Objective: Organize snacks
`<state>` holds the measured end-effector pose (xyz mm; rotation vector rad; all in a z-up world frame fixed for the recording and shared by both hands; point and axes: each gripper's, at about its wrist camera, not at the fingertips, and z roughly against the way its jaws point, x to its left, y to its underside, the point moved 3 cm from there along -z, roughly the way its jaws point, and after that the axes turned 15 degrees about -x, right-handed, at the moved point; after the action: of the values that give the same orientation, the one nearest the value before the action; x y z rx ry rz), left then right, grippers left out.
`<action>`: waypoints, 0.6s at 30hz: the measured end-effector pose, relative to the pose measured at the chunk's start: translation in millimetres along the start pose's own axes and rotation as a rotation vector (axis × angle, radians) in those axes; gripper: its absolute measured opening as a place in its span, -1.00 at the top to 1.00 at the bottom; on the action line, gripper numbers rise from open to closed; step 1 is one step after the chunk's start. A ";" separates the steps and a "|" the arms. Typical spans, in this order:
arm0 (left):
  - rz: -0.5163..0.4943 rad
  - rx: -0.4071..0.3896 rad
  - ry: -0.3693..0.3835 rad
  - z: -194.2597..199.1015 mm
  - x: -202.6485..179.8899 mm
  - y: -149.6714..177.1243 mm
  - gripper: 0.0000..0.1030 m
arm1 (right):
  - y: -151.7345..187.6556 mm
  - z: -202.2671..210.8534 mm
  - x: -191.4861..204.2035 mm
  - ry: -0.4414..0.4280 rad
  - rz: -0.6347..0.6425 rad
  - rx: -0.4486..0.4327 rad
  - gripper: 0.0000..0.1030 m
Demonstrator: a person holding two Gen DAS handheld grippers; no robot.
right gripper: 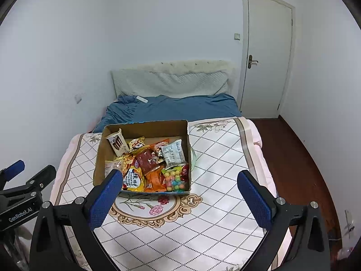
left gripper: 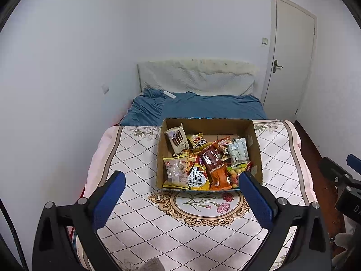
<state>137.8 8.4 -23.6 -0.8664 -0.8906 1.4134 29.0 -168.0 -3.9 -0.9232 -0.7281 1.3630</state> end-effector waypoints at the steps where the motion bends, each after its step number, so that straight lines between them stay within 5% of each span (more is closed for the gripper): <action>1: -0.001 0.000 -0.002 -1.3 -0.1 -0.1 -0.99 | -0.7 -1.3 0.5 0.000 0.002 -0.001 -1.00; 18: -0.008 -0.012 0.001 -2.9 -4.3 -4.4 -0.99 | -2.4 -2.8 3.9 -0.009 0.010 -0.007 -1.00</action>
<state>142.5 4.3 -20.8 -0.8716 -0.9017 1.4025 33.0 -164.4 -3.4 -0.9283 -0.7364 1.3749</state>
